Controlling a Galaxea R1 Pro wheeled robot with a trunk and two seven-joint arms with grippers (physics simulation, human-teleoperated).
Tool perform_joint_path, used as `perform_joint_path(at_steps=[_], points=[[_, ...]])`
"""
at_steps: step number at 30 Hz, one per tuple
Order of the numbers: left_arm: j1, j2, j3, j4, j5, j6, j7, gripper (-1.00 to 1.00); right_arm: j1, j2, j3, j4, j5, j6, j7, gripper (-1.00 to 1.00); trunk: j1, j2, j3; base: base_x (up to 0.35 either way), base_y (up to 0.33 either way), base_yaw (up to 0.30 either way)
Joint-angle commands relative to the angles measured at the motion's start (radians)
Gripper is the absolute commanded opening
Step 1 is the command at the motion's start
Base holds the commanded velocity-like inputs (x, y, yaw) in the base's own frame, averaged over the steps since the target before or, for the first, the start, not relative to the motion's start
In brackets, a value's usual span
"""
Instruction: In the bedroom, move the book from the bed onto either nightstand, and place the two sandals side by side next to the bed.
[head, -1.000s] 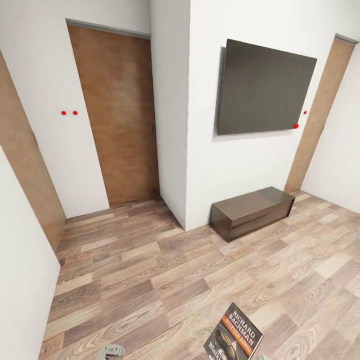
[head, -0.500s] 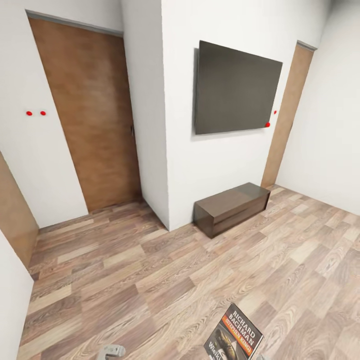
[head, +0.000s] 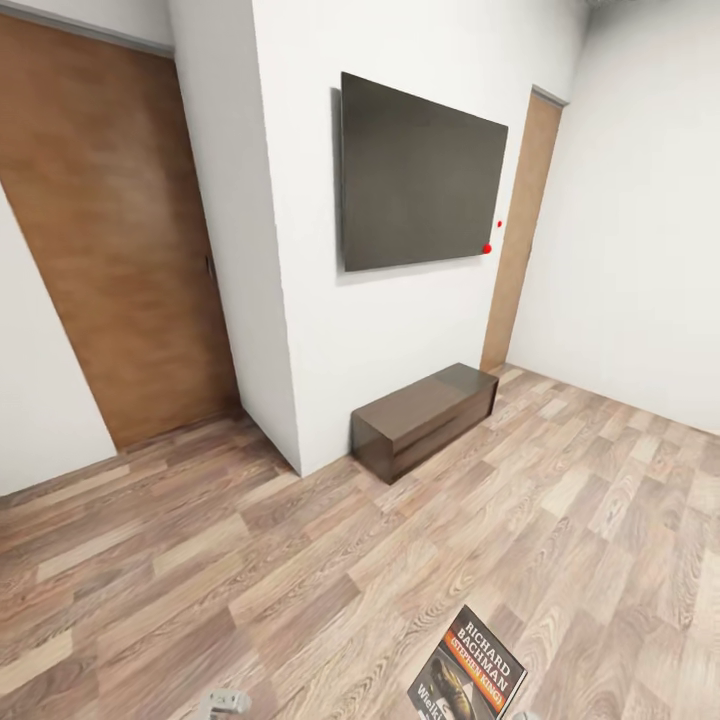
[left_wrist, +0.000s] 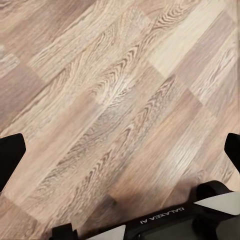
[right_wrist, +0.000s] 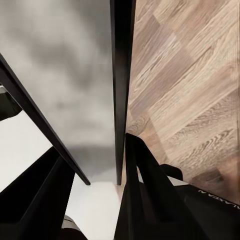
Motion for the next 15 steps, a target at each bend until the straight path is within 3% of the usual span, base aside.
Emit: perform_joint_path(at_steps=[1,15], points=[[-0.001,0.0,-0.009,0.001,0.009,-0.004,-0.003,1.0,-0.001,0.0,0.005,-0.001,-0.012,0.011,0.003,-1.0,0.001,-0.001,-0.001,0.264,0.0,-0.262],[-0.001,0.0,-0.009,0.001,0.009,-0.004,-0.003,1.0,-0.001,0.0,0.005,-0.001,-0.011,0.011,0.002,-1.0,0.001,-0.001,-0.001,0.033,0.0,-0.263]])
